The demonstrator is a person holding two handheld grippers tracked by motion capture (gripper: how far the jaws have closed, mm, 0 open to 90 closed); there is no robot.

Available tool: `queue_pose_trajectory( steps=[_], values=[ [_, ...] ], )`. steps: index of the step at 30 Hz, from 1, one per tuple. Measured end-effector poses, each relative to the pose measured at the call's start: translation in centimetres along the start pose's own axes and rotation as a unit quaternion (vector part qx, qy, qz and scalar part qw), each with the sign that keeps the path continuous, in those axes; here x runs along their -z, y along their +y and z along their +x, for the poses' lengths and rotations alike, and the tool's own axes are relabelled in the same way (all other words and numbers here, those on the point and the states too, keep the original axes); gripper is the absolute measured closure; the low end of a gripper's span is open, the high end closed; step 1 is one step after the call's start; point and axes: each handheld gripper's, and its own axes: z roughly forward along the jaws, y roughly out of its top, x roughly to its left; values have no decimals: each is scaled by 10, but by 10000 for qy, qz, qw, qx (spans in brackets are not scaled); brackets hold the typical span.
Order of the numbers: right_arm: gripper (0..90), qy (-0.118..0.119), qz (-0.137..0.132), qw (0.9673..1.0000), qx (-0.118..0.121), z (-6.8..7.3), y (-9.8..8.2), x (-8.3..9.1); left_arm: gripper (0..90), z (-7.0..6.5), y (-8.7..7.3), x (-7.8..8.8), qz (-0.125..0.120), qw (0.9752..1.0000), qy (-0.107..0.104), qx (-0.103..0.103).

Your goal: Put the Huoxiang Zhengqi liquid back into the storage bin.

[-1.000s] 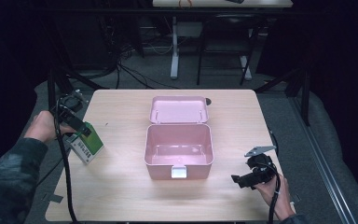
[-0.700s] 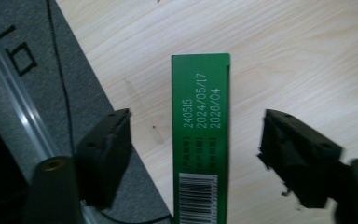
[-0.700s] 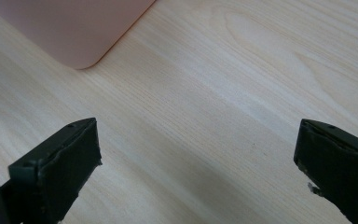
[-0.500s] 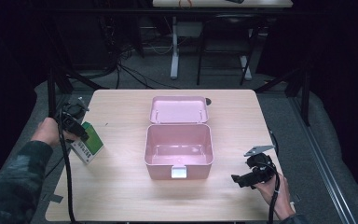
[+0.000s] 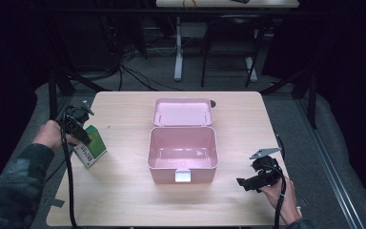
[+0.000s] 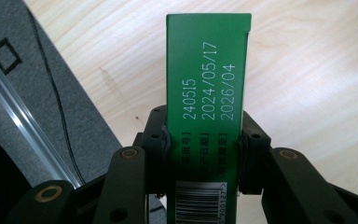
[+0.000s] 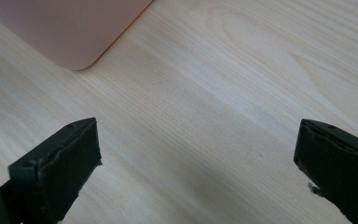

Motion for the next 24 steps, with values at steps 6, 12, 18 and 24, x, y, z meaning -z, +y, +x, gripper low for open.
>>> queue_pose_trajectory(
  steps=[6,12,18,24],
  values=[
    [0,-48,42,9999,102,1,-1,0,634,-8,4,16,-28,9998,51,-168],
    [0,-71,109,9998,175,2,1,0,635,-11,5,31,-197,9992,-121,-312],
    [0,-76,155,9997,200,2,0,-2,635,-15,9,42,-238,9988,-109,-421],
    [0,-84,139,9996,211,5,1,0,635,-22,14,54,-333,9976,-203,-567]
  ],
)
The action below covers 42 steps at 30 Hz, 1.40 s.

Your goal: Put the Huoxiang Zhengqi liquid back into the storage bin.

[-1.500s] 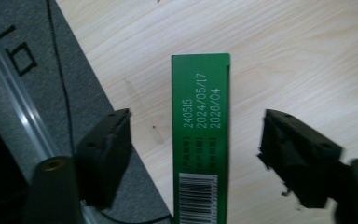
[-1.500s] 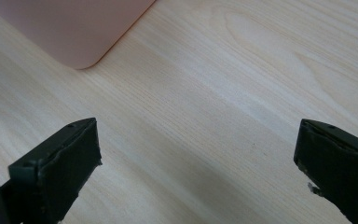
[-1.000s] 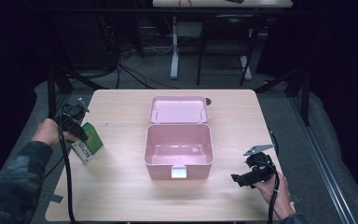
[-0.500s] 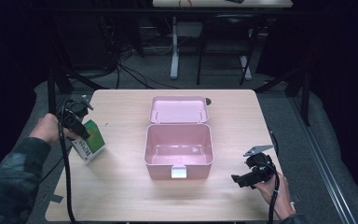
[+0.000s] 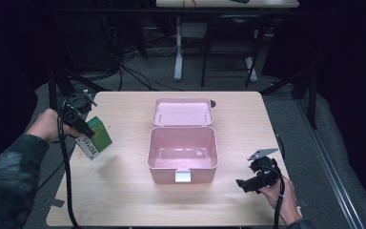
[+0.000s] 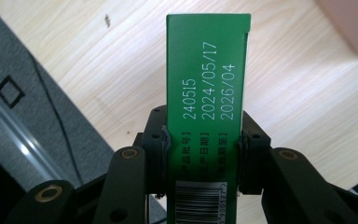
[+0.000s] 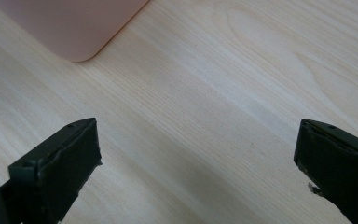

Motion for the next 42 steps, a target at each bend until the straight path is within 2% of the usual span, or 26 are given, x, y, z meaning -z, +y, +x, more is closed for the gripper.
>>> queue_pose_trajectory(
  steps=[3,8,12,17,20,24,29,32,42],
  values=[
    [0,-8,22,10000,67,0,1,-1,635,-3,3,5,-9,10000,-4,-74],
    [0,73,101,9999,-14,-3,0,-3,636,-9,8,16,-23,9997,32,-236],
    [0,42,30,10000,8,-3,-1,-1,635,-16,14,23,53,9993,73,-360],
    [0,69,110,9999,-10,-2,0,-2,636,-23,19,32,-21,9988,50,-496],
    [0,79,70,9999,-4,-2,0,-2,636,-28,22,38,-24,9983,62,-573],
    [0,82,113,9999,-8,-3,0,-3,636,-32,26,48,-112,9978,34,-652],
    [0,43,21,10000,53,-1,1,-2,636,-37,32,58,-152,9972,64,-727],
    [0,65,110,9999,37,-1,1,-3,636,-38,35,63,-135,9971,43,-751],
    [0,66,98,9999,-2,-2,0,-4,636,-45,47,82,-108,9956,109,-922]
  ],
)
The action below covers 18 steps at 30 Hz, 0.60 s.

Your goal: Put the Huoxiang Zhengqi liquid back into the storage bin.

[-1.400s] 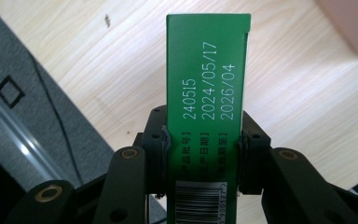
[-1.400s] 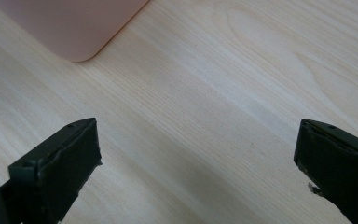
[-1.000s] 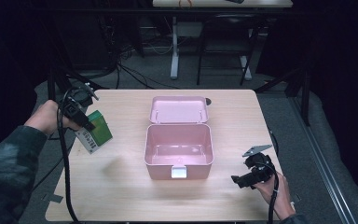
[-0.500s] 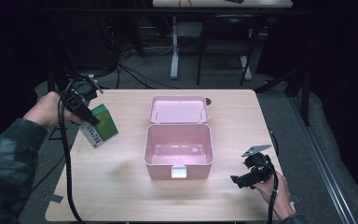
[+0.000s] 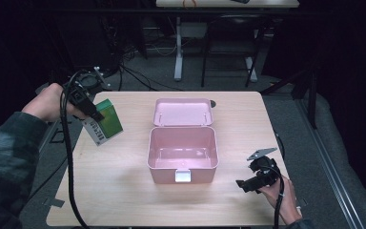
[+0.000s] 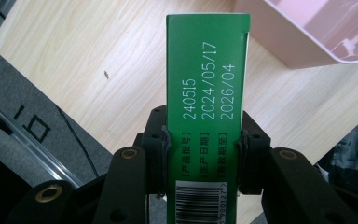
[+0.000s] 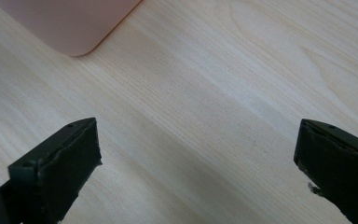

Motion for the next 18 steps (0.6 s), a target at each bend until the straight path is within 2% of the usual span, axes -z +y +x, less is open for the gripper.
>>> queue_pose_trajectory(
  steps=[13,18],
  values=[
    [0,-52,10,10000,24,-2,0,1,636,-7,17,22,-24,9998,41,-191],
    [0,-27,22,10000,4,-1,0,1,636,-11,25,26,-22,9996,-2,-293]
  ],
)
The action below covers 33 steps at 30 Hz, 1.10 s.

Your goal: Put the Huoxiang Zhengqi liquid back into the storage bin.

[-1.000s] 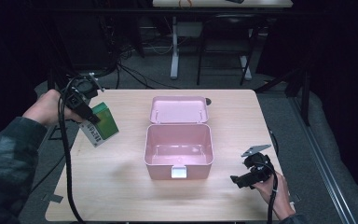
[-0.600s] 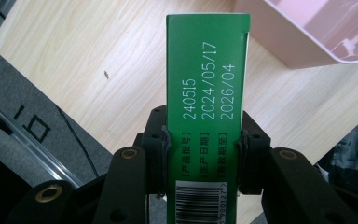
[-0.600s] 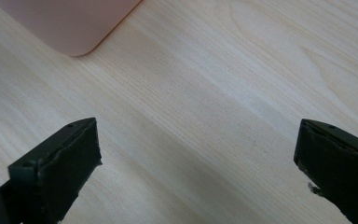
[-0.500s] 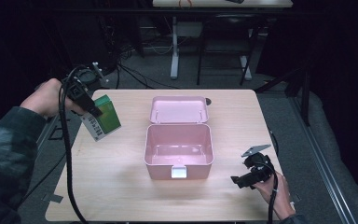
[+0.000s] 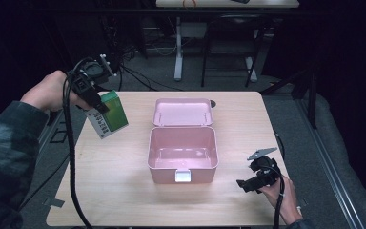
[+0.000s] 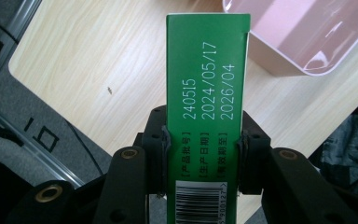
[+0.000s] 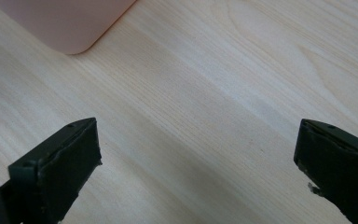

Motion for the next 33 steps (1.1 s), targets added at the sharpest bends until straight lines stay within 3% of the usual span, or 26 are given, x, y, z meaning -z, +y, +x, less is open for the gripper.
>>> queue_pose_trajectory(
  steps=[19,33],
  values=[
    [0,-39,47,10000,78,0,-1,0,635,-15,31,13,-57,9994,38,-345],
    [0,-23,51,10000,44,0,-2,0,636,-23,52,11,-47,9987,7,-498]
  ],
)
